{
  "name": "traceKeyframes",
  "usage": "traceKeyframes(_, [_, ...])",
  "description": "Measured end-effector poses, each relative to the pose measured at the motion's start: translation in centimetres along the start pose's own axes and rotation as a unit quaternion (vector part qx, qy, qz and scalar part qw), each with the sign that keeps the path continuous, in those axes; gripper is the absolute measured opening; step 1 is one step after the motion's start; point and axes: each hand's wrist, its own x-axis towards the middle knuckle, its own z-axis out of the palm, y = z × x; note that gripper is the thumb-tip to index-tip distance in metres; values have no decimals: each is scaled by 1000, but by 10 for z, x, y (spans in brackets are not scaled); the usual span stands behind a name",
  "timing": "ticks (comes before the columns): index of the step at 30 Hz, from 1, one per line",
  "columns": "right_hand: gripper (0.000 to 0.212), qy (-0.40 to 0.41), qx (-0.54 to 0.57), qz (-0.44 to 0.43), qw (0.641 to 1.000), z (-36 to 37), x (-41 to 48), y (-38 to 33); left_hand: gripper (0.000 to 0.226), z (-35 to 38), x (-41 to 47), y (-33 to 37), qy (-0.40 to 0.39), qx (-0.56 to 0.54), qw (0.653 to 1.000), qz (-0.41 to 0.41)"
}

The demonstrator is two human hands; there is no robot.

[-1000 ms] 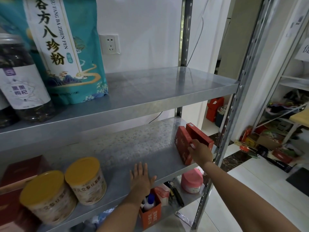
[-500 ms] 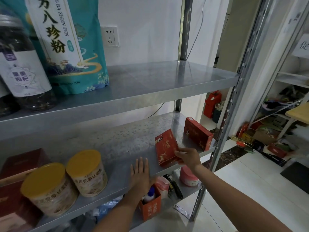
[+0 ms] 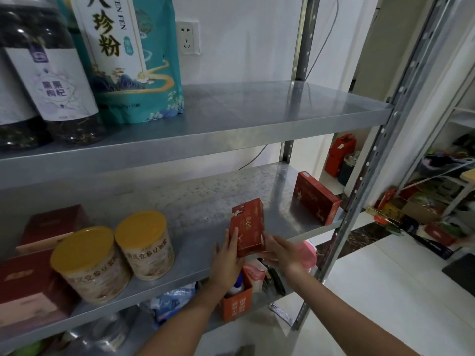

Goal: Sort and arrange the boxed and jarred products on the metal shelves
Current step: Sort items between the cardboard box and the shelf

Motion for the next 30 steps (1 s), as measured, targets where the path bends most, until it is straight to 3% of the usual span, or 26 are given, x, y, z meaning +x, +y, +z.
traceKeyframes(4, [32, -31, -23, -12, 999, -17, -1, 7, 76, -1, -23, -9, 36, -148, 988, 8])
traceKeyframes(6, [47, -46, -43, -14, 998, -23, 1, 10, 64, 0, -34, -8, 54, -222, 974, -14])
traceKeyframes(9, [59, -49, -14, -27, 998, -25, 8, 13, 23, -10, -38, 4, 30, -375, 923, -81])
traceKeyframes(10, [62, -47, -13, -31, 998, -25, 10, 12, 17, -16, -38, 7, 14, -420, 903, -95])
traceKeyframes(12, [74, -63, -19, -39, 997, -27, 12, 6, 27, -27, -41, 9, -38, -474, 876, -75])
traceKeyframes(14, [87, -91, 30, -11, 995, -34, 13, 1, 40, -36, -46, 9, -97, -481, 870, -46])
traceKeyframes(19, [61, -144, 110, 18, 983, -59, 11, 2, 35, -53, -55, 15, -145, -521, 840, -36])
traceKeyframes(22, [51, -99, 125, 36, 987, -63, 2, -1, 39, -59, -57, 24, -83, -522, 845, -85])
traceKeyframes(25, [54, -46, 91, 61, 993, -58, -11, -4, 22, -59, -54, 34, 12, -517, 841, -160])
traceKeyframes(30, [61, -58, 135, 92, 985, -65, -26, -5, 19, -69, -46, 36, 41, -510, 832, -214])
